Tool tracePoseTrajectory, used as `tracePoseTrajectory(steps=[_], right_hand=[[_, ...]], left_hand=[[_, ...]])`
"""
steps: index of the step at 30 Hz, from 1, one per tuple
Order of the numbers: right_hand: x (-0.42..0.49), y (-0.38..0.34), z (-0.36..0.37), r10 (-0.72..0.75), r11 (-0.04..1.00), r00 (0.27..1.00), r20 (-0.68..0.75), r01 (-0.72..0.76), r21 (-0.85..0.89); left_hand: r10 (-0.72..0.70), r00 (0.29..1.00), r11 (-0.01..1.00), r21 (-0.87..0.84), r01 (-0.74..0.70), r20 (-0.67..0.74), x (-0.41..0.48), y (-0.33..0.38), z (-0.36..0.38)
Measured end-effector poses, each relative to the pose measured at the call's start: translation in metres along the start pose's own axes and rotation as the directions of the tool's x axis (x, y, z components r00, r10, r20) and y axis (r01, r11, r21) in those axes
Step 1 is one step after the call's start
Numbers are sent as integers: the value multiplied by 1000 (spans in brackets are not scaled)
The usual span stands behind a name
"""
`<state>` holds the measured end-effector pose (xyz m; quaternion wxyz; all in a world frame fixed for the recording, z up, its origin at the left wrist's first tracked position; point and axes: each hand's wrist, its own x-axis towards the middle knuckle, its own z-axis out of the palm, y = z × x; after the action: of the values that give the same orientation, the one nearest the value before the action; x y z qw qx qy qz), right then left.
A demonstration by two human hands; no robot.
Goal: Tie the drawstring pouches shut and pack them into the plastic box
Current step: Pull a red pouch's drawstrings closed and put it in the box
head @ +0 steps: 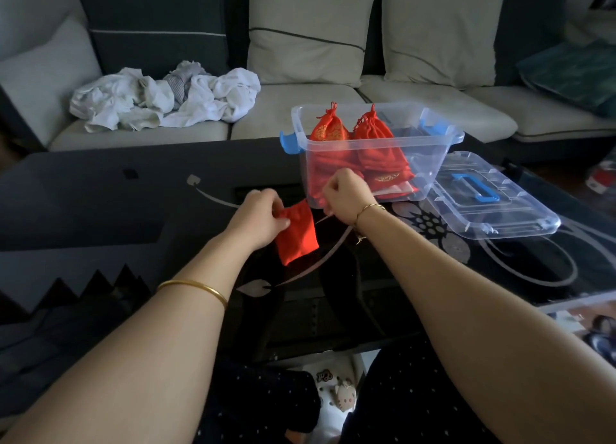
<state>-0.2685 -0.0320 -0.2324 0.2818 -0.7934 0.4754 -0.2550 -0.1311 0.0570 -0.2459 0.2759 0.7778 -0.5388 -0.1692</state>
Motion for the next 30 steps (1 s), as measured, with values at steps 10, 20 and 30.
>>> tracePoseTrajectory(steps=[10, 20, 30], right_hand=[[-8, 17, -24, -136, 986, 989, -48, 131, -107], [-8, 23, -26, -25, 918, 999, -41, 6, -397], [-8, 28, -31, 68, 915, 995, -77, -93, -392]], left_hand=[[32, 995, 999, 34, -29, -94, -4, 11, -13], [-76, 975, 938, 317, 141, -207, -6, 2, -29], [-219, 943, 968, 70, 243, -250, -6, -15, -41]])
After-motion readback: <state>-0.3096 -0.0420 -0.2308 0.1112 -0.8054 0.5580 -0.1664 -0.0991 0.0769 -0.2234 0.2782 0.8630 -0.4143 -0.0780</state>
